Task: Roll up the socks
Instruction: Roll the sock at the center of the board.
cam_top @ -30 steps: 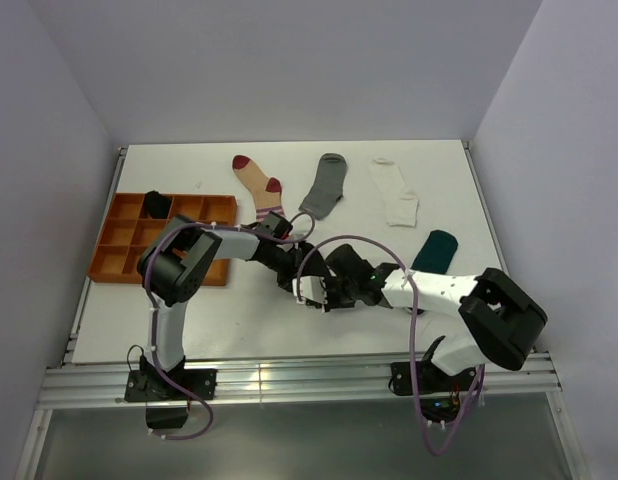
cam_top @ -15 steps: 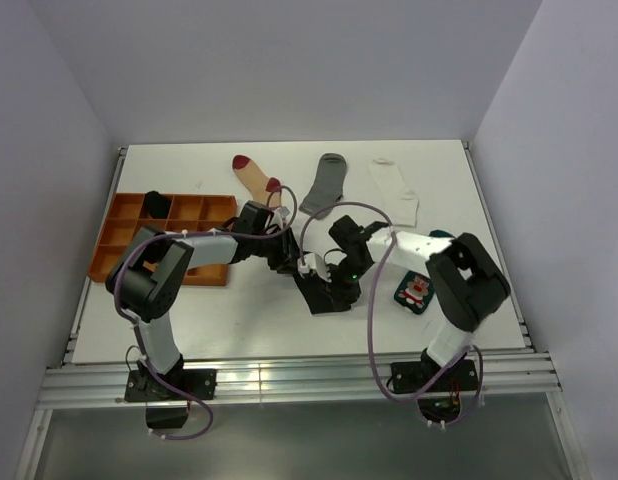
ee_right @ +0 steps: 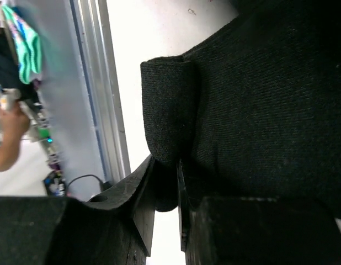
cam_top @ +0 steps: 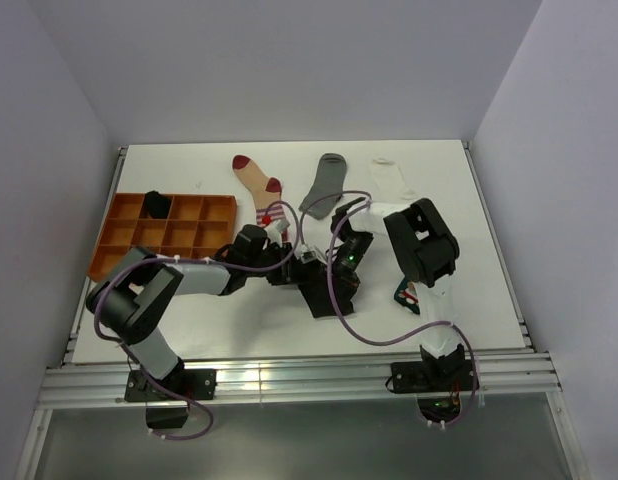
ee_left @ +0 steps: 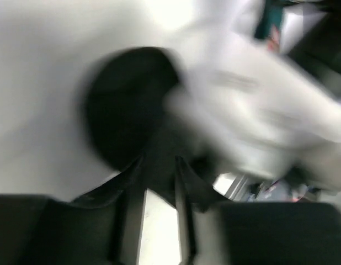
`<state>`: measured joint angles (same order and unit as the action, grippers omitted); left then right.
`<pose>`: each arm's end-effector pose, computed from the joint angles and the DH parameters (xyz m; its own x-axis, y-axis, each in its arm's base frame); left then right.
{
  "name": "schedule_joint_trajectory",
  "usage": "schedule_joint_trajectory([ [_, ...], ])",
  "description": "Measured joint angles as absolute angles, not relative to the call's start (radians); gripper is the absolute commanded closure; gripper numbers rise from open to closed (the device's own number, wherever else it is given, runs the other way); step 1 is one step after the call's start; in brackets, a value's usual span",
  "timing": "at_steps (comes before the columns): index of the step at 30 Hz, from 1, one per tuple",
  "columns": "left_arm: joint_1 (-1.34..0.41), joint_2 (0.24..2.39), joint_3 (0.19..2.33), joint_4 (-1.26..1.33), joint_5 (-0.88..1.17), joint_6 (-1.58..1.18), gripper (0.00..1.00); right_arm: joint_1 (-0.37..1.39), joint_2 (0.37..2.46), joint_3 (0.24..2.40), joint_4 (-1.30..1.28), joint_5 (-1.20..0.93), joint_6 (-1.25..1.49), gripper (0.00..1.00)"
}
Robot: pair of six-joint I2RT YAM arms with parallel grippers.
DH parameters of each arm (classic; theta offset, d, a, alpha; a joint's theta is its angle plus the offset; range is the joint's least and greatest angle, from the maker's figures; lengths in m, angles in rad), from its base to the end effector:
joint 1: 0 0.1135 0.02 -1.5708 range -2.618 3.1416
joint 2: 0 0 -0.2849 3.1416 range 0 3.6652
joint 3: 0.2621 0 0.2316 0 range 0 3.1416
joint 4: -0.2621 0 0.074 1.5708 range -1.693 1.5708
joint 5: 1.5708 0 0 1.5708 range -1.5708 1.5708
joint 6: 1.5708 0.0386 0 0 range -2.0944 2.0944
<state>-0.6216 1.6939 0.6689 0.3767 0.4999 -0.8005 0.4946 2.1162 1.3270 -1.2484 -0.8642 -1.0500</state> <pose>0.2399 -0.1946 0.1711 -0.9316 -0.1075 -0.3473 0.2199 0.5942 -0.7736 0.2707 0.1793 0.1521 -0.3851 -0.8475 -0.3652 -0.6852 -0.0025 0.7283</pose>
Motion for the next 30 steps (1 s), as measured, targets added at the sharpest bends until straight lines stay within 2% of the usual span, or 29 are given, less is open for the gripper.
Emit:
schedule_joint_trajectory([
  [2, -0.667, 1.662, 0.668, 0.401, 0.476, -0.757, 0.59, 0.495, 2.14, 1.348, -1.268, -0.868, -1.042, 0.76],
  [7, -0.778, 1.642, 0.709, 0.424, 0.471, -0.648, 0.56, 0.495, 2.154, 1.372, -1.292, -0.868, -1.011, 0.76],
  [14, -0.834, 1.667, 0.715, 0.419, 0.454, -0.553, 0.53, 0.483, 2.228, 1.431, -1.335, -0.888, -0.999, 0.76],
  [30, -0.879, 1.708, 0.669, 0.434, 0.379, -0.49, 0.52, 0.477, 2.263, 1.455, -1.355, -0.91, -0.965, 0.76],
])
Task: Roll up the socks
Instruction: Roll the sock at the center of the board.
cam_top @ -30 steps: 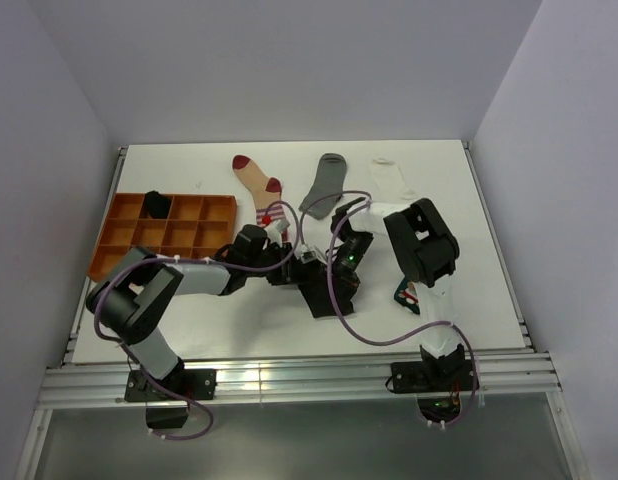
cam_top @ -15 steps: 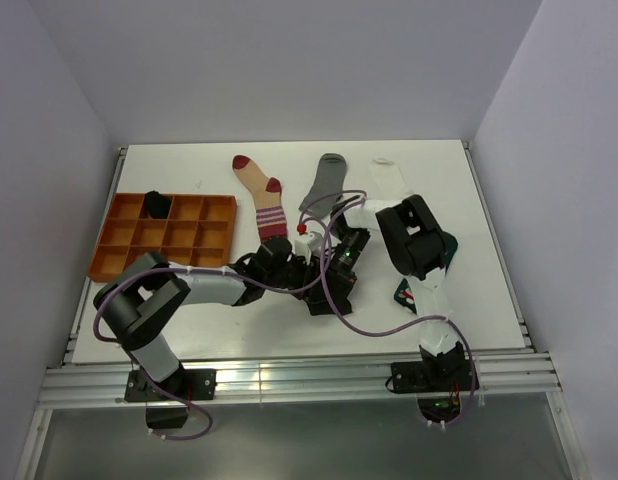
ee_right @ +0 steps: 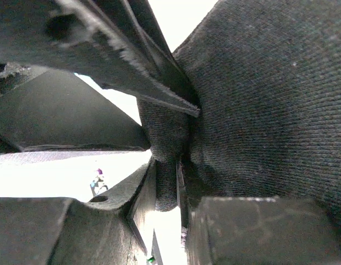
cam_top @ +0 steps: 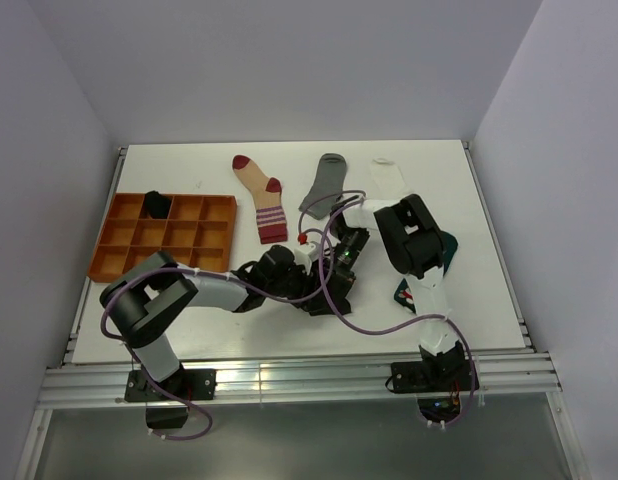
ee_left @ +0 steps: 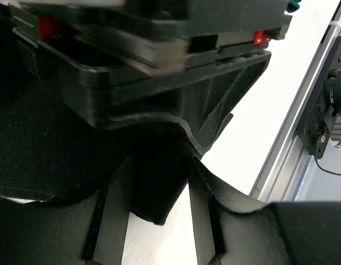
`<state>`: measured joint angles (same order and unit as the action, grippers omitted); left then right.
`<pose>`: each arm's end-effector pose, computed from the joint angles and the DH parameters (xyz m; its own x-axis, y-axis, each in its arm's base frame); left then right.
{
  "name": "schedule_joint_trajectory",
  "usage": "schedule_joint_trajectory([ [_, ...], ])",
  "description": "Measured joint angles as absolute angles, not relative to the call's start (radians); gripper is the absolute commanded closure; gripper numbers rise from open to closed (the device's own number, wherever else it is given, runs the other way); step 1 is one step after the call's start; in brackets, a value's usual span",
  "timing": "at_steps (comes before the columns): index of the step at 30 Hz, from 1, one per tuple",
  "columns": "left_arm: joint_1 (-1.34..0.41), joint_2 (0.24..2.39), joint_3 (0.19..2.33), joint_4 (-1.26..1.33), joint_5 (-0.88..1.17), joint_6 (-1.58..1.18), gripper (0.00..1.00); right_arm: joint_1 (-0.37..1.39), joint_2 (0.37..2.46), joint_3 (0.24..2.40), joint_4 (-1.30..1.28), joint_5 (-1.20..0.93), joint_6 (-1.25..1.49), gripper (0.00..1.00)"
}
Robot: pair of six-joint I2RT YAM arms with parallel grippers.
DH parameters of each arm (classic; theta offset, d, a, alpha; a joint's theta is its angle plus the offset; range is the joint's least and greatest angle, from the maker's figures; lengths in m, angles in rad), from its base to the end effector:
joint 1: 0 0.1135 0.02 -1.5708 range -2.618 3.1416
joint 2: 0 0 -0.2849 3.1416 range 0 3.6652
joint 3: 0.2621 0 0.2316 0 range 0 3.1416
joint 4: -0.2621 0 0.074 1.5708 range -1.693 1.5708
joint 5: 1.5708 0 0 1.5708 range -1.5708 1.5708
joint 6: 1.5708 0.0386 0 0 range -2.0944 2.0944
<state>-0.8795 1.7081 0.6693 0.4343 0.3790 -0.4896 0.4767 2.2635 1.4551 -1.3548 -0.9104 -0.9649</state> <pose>0.1895 -0.2515 0.1709 -0.7476 0.2182 -0.6272 0.6326 0.5216 -0.5725 0.2928 0.1855 0.1314 -0.5105 -0.8311 -0.2206 -0.5431 0.1127 0.8321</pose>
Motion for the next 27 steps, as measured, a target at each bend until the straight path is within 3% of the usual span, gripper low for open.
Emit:
schedule_joint_trajectory([
  [3, -0.883, 1.708, 0.663, 0.447, 0.377, -0.483, 0.54, 0.472, 2.275, 1.46, -1.362, -0.916, -0.952, 0.77],
  [5, -0.883, 1.708, 0.654, 0.462, 0.379, -0.484, 0.62, 0.47, 2.279, 1.46, -1.362, -0.919, -0.934, 0.76],
  [10, -0.884, 1.711, 0.636, 0.497, 0.403, -0.491, 0.98, 0.462, 2.28, 1.46, -1.354, -0.928, -0.896, 0.7],
  [11, -0.884, 1.715, 0.633, 0.508, 0.408, -0.494, 1.0, 0.459, 2.28, 1.46, -1.354, -0.929, -0.892, 0.69],
  [14, -0.884, 1.733, 0.628, 0.546, 0.429, -0.508, 1.0, 0.447, 2.28, 1.46, -1.356, -0.934, -0.888, 0.62],
  [21, -0.884, 1.761, 0.619, 0.603, 0.476, -0.534, 1.0, 0.379, 2.268, 1.495, -1.338, -0.962, -0.858, 0.59],
  [27, -0.884, 1.769, 0.619, 0.609, 0.512, -0.535, 1.0, 0.302, 2.155, 1.513, -1.125, -0.902, -0.666, 0.51],
])
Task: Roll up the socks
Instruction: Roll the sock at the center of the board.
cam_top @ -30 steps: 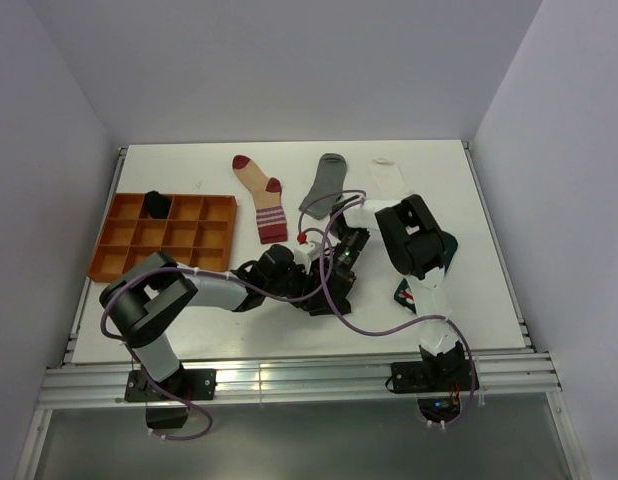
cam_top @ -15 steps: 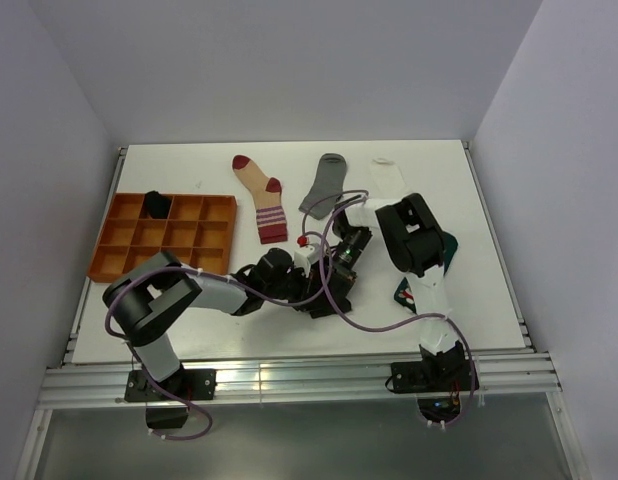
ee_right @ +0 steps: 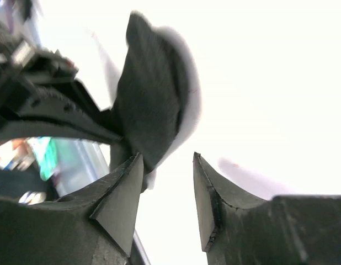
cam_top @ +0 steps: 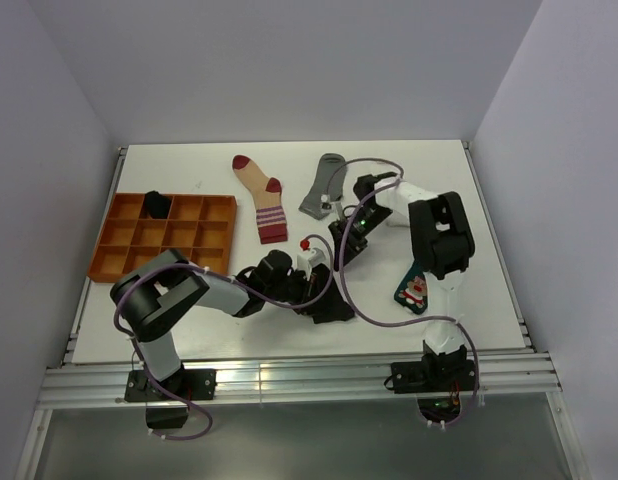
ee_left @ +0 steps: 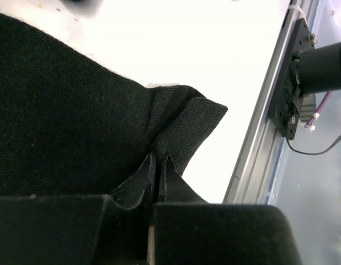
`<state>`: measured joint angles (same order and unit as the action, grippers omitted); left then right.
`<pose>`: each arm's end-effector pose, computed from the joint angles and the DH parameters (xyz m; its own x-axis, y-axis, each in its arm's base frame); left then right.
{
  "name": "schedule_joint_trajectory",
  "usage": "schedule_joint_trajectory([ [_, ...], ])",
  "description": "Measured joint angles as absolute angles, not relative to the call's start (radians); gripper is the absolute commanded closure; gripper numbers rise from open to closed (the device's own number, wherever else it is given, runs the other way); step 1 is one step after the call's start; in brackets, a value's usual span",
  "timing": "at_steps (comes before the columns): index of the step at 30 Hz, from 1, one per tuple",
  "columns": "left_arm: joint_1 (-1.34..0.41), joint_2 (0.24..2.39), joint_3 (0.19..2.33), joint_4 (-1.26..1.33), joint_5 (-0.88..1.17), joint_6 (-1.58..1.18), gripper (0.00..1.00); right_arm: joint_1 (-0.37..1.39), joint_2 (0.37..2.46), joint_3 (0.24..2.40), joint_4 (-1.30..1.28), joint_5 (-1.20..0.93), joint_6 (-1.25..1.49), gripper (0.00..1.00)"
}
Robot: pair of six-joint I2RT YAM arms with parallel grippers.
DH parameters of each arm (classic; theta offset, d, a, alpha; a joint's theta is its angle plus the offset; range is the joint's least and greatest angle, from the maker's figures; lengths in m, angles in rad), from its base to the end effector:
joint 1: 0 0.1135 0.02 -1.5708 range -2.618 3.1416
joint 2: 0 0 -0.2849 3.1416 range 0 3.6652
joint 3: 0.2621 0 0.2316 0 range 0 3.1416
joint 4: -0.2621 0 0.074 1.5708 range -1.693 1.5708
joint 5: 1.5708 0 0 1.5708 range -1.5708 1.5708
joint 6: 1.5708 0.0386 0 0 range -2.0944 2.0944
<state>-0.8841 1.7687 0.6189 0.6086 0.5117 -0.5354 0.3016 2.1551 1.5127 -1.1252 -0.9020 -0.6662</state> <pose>0.1848 -0.2552 0.1577 -0.7607 0.2262 -0.6085 0.6421 0.3995 -0.6542 0.3472 0.1397 0.1691 -0.7129 -0.6231 -0.3218 -0.6084 0.3213 0.7257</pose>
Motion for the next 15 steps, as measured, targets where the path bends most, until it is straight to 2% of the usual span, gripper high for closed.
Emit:
schedule_joint_trajectory([
  [7, -0.884, 1.782, 0.63, 0.602, 0.553, -0.534, 1.0, 0.311, 2.122, 1.533, -1.018, -0.856, -0.561, 0.46],
  [15, -0.884, 1.785, 0.648, 0.57, 0.571, -0.524, 0.99, 0.367, 2.133, 1.52, -0.965, -0.793, -0.513, 0.46],
])
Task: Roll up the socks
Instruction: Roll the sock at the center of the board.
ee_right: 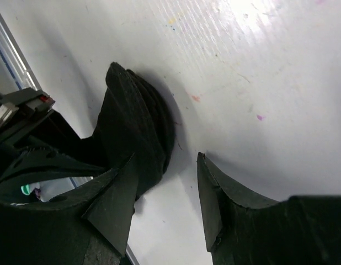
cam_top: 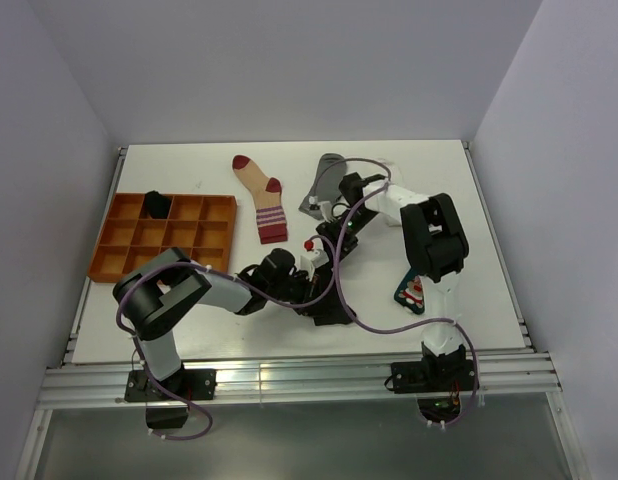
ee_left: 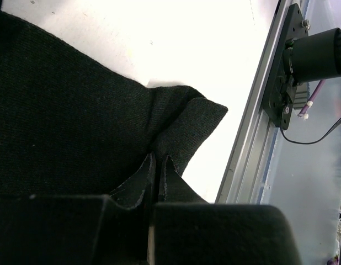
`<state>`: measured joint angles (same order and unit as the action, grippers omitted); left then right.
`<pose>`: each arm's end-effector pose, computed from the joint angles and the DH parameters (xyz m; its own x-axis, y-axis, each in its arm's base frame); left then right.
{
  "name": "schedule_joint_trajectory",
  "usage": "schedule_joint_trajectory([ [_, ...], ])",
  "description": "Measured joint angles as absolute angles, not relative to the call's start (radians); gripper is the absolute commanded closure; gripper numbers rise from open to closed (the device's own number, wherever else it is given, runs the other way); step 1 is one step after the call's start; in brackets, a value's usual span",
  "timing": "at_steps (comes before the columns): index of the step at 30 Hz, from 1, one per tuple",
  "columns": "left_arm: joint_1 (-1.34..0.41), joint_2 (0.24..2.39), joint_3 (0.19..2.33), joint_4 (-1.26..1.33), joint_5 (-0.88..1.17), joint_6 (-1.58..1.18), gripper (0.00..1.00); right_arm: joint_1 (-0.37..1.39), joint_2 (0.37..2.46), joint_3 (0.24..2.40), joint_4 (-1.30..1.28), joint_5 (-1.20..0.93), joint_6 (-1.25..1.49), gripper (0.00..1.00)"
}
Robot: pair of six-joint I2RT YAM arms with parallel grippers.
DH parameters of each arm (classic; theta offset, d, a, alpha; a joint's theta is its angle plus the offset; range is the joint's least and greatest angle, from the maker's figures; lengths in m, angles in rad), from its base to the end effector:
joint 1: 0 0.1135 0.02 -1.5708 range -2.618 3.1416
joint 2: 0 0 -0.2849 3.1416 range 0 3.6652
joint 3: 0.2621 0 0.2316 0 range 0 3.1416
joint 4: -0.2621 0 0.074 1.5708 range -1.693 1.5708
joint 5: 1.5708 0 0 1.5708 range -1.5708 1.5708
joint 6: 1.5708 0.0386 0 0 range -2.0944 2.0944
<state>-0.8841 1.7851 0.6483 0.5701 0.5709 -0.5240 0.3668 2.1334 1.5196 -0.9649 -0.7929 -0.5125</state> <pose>0.1861 -0.2599 0.1570 -0.7649 0.2690 -0.5853 0.6434 0.3643 -0.6733 0.3529 0.1650 0.1736 -0.6927 -0.6348 -0.3424 -0.6725 0.3969 0.6247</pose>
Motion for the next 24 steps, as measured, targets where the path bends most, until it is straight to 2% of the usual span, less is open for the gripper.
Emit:
schedule_joint_trajectory([
  [5, -0.884, 1.785, 0.658, 0.55, 0.576, -0.513, 1.0, 0.402, 2.136, 1.51, -0.945, -0.766, -0.491, 0.48],
  [7, -0.884, 1.785, 0.662, 0.541, 0.577, -0.51, 1.0, 0.406, 2.137, 1.507, -0.94, -0.763, -0.487, 0.53],
  [8, -0.884, 1.785, 0.664, 0.537, 0.578, -0.509, 1.0, 0.406, 2.137, 1.502, -0.936, -0.761, -0.484, 0.57],
  [9, -0.884, 1.785, 0.667, 0.531, 0.578, -0.508, 1.0, 0.406, 2.137, 1.498, -0.933, -0.76, -0.478, 0.68],
  [13, -0.884, 1.785, 0.675, 0.513, 0.579, -0.509, 1.0, 0.402, 2.137, 1.472, -0.916, -0.733, -0.459, 0.86],
  [24, -0.838, 1.776, 0.675, 0.469, 0.616, -0.583, 1.0, 0.331, 2.135, 1.451, -0.905, -0.727, -0.403, 0.87],
])
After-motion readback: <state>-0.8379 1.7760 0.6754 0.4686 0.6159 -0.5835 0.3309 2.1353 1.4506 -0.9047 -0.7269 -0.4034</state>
